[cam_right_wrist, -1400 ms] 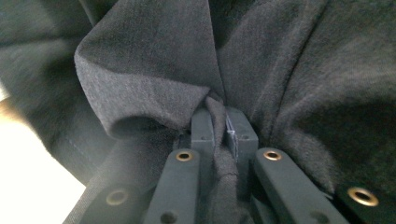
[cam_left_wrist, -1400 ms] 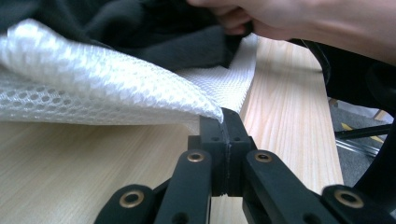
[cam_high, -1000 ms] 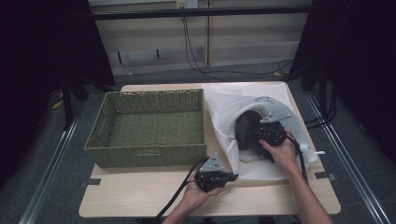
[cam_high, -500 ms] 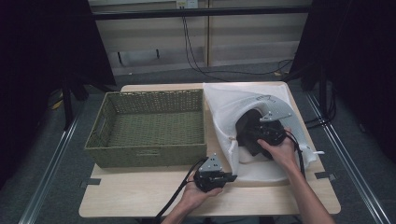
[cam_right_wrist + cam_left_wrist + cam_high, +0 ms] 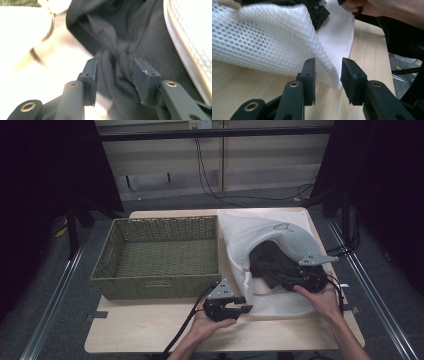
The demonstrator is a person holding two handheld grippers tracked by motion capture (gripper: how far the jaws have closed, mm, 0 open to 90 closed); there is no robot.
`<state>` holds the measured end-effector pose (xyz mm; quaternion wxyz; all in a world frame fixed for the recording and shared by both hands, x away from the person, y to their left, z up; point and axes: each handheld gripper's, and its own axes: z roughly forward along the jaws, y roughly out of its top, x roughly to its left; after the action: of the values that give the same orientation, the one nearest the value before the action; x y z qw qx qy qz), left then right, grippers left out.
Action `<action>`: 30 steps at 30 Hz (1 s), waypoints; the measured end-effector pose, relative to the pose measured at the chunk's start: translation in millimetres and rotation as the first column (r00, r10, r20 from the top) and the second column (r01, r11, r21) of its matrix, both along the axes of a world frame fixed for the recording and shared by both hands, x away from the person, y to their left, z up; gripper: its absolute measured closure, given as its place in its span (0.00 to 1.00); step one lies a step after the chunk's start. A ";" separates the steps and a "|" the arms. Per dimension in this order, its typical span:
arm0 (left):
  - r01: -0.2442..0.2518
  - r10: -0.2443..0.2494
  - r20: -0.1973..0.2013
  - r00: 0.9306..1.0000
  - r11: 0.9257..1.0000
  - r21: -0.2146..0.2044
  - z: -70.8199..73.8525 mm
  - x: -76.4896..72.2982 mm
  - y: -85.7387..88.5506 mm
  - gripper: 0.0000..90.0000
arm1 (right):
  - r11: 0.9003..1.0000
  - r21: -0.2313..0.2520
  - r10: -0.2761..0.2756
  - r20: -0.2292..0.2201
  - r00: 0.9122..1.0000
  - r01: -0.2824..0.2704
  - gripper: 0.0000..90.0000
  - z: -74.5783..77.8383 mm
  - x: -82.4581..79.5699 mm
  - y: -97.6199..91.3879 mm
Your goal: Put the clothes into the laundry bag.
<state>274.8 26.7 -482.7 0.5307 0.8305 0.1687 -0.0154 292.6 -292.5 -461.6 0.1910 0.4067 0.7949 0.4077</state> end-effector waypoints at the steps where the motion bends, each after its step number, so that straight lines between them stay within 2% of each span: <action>1: -0.006 0.006 0.005 1.000 1.000 0.000 1.7 0.5 0.5 0.69 | 1.000 -0.001 -0.001 0.000 1.000 0.001 0.61 -1.9 -4.2 -2.8; 3: -0.008 0.008 0.002 1.000 1.000 -0.011 3.8 2.0 -0.3 0.65 | 1.000 -0.010 -0.007 -0.017 1.000 0.007 0.58 -6.0 -11.7 -8.9; 9: -0.011 0.011 0.031 0.999 1.000 0.024 6.9 2.2 -6.0 0.60 | 0.998 -0.025 -0.063 -0.044 0.997 0.062 0.56 -16.7 -28.4 -30.6; 13: -0.023 0.023 0.020 1.000 1.000 0.020 6.2 5.5 -6.7 0.56 | 0.996 -0.032 -0.087 -0.069 0.994 0.085 0.57 -24.3 -35.8 -42.9; 17: -0.042 0.042 -0.011 0.999 0.999 0.001 5.2 9.1 -9.4 0.54 | 0.995 -0.030 -0.102 -0.089 0.991 0.100 0.59 -29.8 -44.8 -53.1; 19: -0.077 0.077 -0.009 0.997 0.997 0.025 4.9 9.9 -11.8 0.55 | 0.995 -0.029 -0.102 -0.089 0.991 0.100 0.61 -30.8 -48.2 -55.3; 20: -0.080 0.081 -0.014 0.997 0.997 0.021 4.0 11.2 -12.8 0.58 | 0.994 -0.038 -0.107 -0.100 0.989 0.103 0.61 -31.3 -50.0 -55.6; 23: -0.105 0.106 -0.018 0.994 0.994 0.031 0.1 15.8 -12.6 0.88 | 0.991 -0.105 -0.099 -0.123 0.987 0.086 0.63 -38.3 -54.1 -53.6; 24: -0.108 0.109 -0.019 0.994 0.994 0.029 -1.1 16.3 -11.7 0.95 | 0.991 -0.094 -0.102 -0.112 0.988 0.092 0.63 -39.6 -56.4 -54.5; 26: -0.114 0.114 -0.017 0.993 0.993 0.036 -2.4 15.2 -9.6 0.96 | 0.992 -0.076 -0.107 -0.117 0.987 0.098 0.65 -40.1 -58.8 -57.7; 30: -0.121 0.120 -0.040 0.992 0.992 -0.023 -0.7 9.9 3.9 0.97 | 0.990 -0.083 -0.127 -0.115 0.985 0.118 0.66 -40.1 -63.2 -63.8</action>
<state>284.6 30.7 -483.3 0.5376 0.8117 0.2285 -0.0015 229.4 -356.3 -501.7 0.1830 0.4712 0.7931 0.3397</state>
